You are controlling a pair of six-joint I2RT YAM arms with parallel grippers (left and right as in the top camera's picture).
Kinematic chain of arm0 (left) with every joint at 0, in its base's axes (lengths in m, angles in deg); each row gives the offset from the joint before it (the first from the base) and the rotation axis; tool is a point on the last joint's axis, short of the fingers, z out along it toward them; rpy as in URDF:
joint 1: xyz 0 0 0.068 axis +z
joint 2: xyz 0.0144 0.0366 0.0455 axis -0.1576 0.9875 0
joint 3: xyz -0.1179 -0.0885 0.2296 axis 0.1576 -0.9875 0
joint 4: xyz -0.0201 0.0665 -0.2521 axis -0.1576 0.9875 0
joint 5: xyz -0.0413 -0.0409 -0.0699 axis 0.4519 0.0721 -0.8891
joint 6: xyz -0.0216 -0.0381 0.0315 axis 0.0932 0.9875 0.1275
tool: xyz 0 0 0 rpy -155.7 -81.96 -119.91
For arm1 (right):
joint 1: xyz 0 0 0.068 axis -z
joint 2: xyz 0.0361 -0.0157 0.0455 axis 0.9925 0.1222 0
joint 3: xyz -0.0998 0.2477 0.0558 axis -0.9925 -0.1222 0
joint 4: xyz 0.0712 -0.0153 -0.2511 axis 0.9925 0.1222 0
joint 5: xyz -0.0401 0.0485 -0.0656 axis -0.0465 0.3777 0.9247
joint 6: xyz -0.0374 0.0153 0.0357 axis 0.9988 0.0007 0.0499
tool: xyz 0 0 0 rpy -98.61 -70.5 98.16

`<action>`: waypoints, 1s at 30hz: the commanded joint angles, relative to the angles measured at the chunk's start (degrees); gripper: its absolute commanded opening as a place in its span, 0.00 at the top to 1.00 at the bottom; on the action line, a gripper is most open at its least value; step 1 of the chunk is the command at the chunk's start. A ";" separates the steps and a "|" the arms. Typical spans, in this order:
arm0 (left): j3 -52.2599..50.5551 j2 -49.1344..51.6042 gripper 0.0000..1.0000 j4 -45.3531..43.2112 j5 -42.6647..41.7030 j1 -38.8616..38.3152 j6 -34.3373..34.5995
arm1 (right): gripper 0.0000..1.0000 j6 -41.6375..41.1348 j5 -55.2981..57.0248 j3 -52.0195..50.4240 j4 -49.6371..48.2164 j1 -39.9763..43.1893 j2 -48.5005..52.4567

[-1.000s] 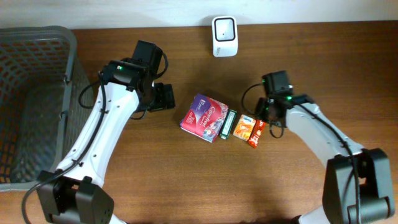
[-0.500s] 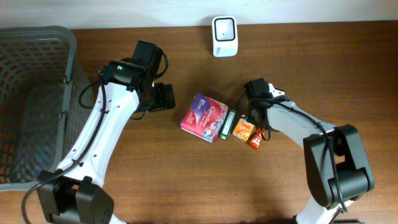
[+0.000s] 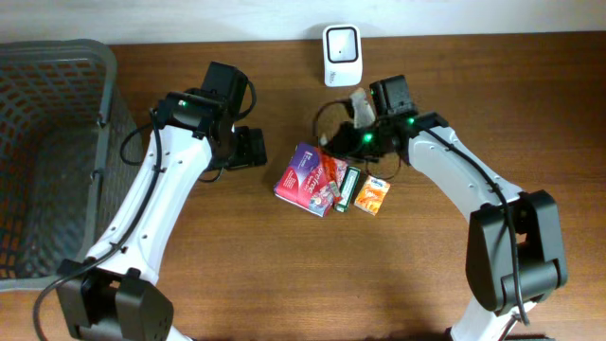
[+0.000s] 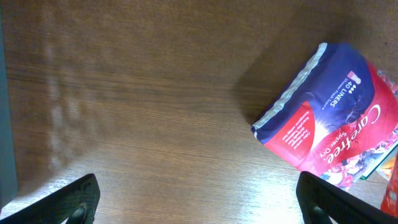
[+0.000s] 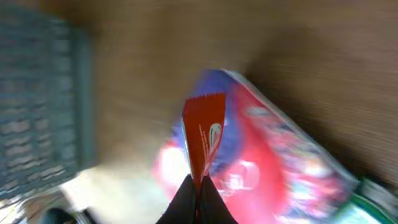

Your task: Scan the item barcode

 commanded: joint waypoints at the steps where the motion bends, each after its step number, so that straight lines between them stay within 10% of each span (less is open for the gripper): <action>1: 0.09 -0.44 0.01 0.04 0.42 0.13 0.48 | 0.96 -2.84 -7.72 0.76 -5.64 0.15 0.90; 11: 0.09 -0.44 0.01 0.02 0.42 0.13 0.48 | 0.96 -10.82 -17.55 0.72 -21.86 22.67 18.34; 18: 0.09 -0.44 0.01 0.02 0.42 0.13 0.48 | 0.55 2.38 -2.78 2.32 0.07 34.86 16.33; 24: 0.09 -0.44 0.01 0.02 0.42 0.13 0.48 | 0.76 15.65 -1.49 12.63 19.96 29.29 12.04; 30: 0.09 -0.44 0.01 0.04 0.42 0.13 0.48 | 0.95 7.06 18.88 12.81 16.70 13.31 14.05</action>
